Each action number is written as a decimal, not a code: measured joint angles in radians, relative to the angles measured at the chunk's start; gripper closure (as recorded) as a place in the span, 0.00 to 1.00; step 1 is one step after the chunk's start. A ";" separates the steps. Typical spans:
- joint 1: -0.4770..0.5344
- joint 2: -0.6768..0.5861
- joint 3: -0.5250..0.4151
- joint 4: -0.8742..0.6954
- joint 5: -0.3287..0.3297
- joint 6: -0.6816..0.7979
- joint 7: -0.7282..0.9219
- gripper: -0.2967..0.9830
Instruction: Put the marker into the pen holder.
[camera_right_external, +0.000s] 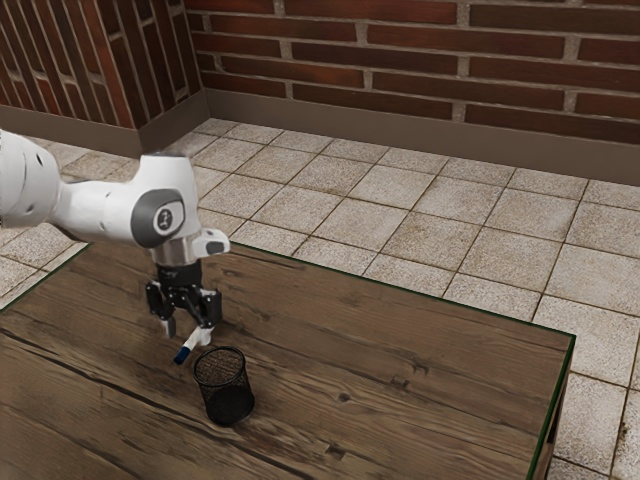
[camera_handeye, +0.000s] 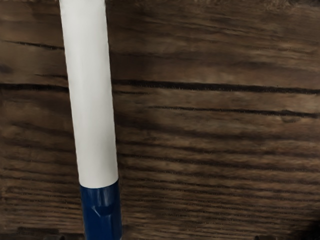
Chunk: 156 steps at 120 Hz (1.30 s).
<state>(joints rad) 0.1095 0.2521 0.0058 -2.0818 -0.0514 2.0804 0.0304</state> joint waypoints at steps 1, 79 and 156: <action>0.001 0.002 0.000 -0.001 0.001 0.008 0.000 0.42; 0.045 0.012 0.001 -0.129 0.018 0.247 0.027 0.75; -0.066 -0.675 -0.182 -0.140 0.031 -0.262 -0.039 0.81</action>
<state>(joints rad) 0.0435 -0.4233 -0.1761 -2.2216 -0.0205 1.8189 -0.0083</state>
